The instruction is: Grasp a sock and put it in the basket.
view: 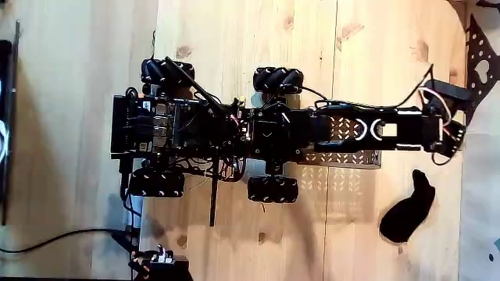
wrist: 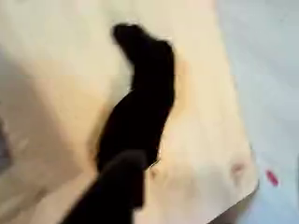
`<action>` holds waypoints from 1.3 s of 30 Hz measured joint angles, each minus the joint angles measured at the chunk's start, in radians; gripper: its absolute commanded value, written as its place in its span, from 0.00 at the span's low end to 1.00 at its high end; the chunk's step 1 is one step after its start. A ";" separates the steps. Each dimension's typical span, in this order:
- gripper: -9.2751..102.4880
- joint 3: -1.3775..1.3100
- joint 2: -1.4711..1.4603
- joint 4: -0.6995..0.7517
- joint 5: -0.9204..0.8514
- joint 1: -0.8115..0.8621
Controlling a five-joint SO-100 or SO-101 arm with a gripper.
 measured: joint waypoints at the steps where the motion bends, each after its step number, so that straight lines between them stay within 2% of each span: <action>1: 0.28 0.000 -0.014 -0.006 0.000 -0.002; 5: 0.29 0.000 -0.077 -0.015 0.000 -0.006; 9: 0.29 0.000 -0.193 -0.103 0.003 -0.015; 16: 0.29 0.000 -0.451 -0.288 0.037 0.058; 28: 0.29 0.000 -0.601 -0.528 -0.009 0.213; 35: 0.29 -0.012 -0.687 -0.638 -0.052 0.282; 39: 0.29 -0.153 -0.862 -0.655 -0.069 0.330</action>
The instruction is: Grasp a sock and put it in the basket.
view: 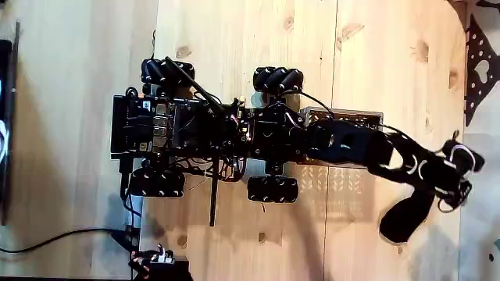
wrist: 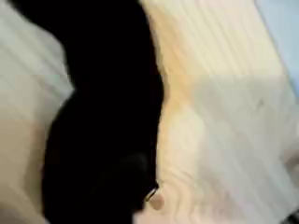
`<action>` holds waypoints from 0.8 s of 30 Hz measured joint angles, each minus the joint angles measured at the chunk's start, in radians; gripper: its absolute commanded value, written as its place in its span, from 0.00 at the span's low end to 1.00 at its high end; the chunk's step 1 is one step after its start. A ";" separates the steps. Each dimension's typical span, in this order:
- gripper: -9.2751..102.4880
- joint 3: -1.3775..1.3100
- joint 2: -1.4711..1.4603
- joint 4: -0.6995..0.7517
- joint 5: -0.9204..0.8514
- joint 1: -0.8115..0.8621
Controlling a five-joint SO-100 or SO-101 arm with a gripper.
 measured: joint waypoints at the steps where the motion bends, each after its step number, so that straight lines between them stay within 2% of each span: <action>1: 0.29 -0.064 -0.057 0.006 -0.003 0.008; 5: 0.29 -0.224 -0.225 0.040 -0.012 0.032; 16: 0.29 -0.256 -0.376 0.143 -0.106 0.046; 24: 0.29 -0.272 -0.469 0.026 -0.202 0.067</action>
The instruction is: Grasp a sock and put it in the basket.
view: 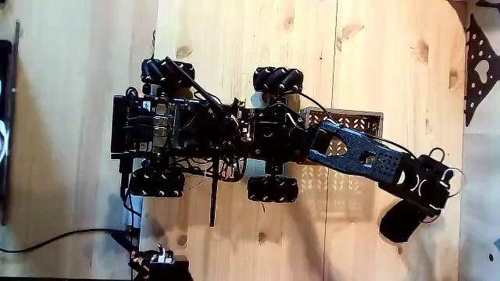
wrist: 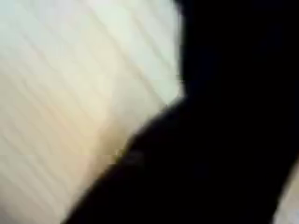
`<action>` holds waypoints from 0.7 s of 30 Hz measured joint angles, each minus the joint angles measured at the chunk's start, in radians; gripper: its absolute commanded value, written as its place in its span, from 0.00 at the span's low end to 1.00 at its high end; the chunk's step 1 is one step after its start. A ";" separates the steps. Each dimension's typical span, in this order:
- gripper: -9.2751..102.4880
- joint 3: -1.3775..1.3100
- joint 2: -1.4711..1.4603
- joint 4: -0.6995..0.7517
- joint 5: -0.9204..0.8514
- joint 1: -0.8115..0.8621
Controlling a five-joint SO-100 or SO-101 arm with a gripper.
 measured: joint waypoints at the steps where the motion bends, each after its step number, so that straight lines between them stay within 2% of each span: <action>1: 0.29 -0.020 -0.020 -0.006 -0.008 0.000; 7: 0.29 -0.098 -0.118 0.012 -0.044 -0.021; 12: 0.35 -0.153 -0.175 0.018 -0.074 -0.055; 16: 0.35 -0.311 -0.284 0.115 -0.072 -0.077; 19: 0.21 -0.370 -0.313 0.155 -0.080 -0.081; 20: 0.13 -0.377 -0.319 0.155 -0.086 -0.083; 21: 0.08 -0.382 -0.321 0.152 -0.087 -0.084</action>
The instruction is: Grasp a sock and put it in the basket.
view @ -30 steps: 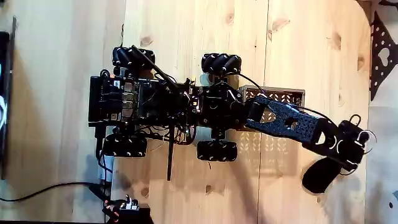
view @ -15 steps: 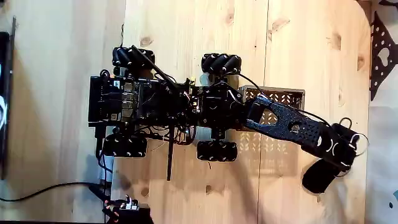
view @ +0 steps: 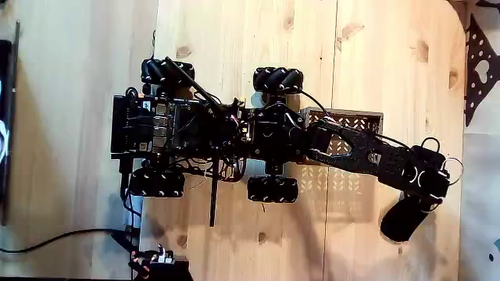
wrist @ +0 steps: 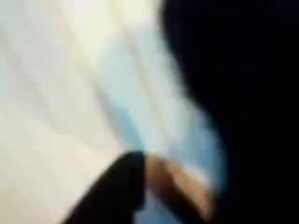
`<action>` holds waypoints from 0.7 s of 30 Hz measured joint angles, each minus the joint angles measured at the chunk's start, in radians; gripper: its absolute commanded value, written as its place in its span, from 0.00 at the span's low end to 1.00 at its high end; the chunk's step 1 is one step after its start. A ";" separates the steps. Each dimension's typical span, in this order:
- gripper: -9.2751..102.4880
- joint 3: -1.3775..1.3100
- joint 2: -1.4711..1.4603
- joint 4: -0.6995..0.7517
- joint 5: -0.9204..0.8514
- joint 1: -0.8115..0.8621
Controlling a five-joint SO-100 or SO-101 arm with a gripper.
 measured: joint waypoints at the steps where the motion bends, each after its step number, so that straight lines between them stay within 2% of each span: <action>1: 0.08 -0.003 0.000 -0.002 -0.005 -0.002; 5: 0.08 -0.008 0.000 0.003 -0.002 -0.008; 10: 0.08 -0.006 0.061 0.129 0.075 -0.020; 17: 0.08 0.018 0.364 0.374 0.239 -0.049; 21: 0.08 0.210 0.609 0.351 0.284 -0.087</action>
